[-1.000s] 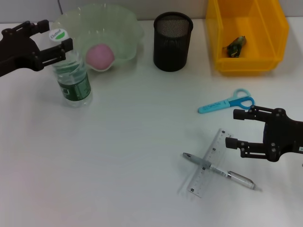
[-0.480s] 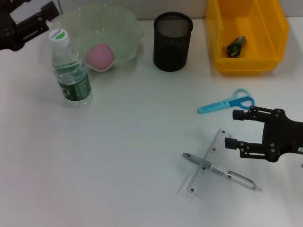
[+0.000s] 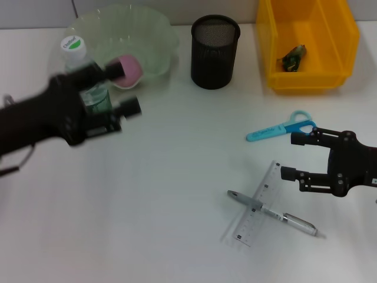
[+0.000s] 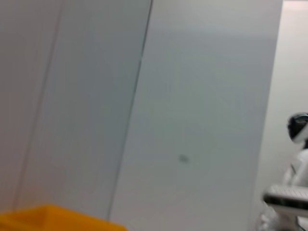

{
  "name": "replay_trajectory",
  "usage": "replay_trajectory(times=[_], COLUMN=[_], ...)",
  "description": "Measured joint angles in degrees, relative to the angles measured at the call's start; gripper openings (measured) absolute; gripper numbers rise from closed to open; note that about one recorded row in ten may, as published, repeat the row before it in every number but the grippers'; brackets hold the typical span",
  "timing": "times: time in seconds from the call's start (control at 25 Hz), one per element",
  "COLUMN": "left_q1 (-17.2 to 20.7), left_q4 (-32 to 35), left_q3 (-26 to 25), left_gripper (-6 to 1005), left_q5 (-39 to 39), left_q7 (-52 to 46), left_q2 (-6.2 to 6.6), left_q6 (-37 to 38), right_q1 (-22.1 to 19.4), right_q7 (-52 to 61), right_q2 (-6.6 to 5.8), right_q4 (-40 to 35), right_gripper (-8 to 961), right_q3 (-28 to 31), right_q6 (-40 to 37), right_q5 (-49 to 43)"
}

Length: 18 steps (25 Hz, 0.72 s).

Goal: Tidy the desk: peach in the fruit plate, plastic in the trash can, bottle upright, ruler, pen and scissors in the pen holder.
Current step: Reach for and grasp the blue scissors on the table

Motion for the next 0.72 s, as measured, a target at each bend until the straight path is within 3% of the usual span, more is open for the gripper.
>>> replay_trajectory(times=[0.28, 0.4, 0.72], left_q1=[0.33, 0.73, -0.99], left_q4=[-6.10, -7.36, -11.56], left_q3=[0.08, 0.21, 1.10], left_gripper=[804, 804, 804], left_q5=[5.51, 10.24, 13.36], left_q7=[8.37, 12.69, 14.83], left_q2=[-1.10, -2.53, -2.64], left_q6=[-1.02, -5.11, -11.77], right_q1=[0.34, 0.38, 0.63], right_q7=[0.73, 0.82, 0.87], right_q2=[-0.22, -0.29, -0.81], right_q4=[-0.05, -0.21, -0.05], right_gripper=[738, 738, 737], right_q3=[0.03, 0.02, -0.29], right_q6=[0.03, 0.02, 0.03], right_q5=[0.00, -0.04, -0.30])
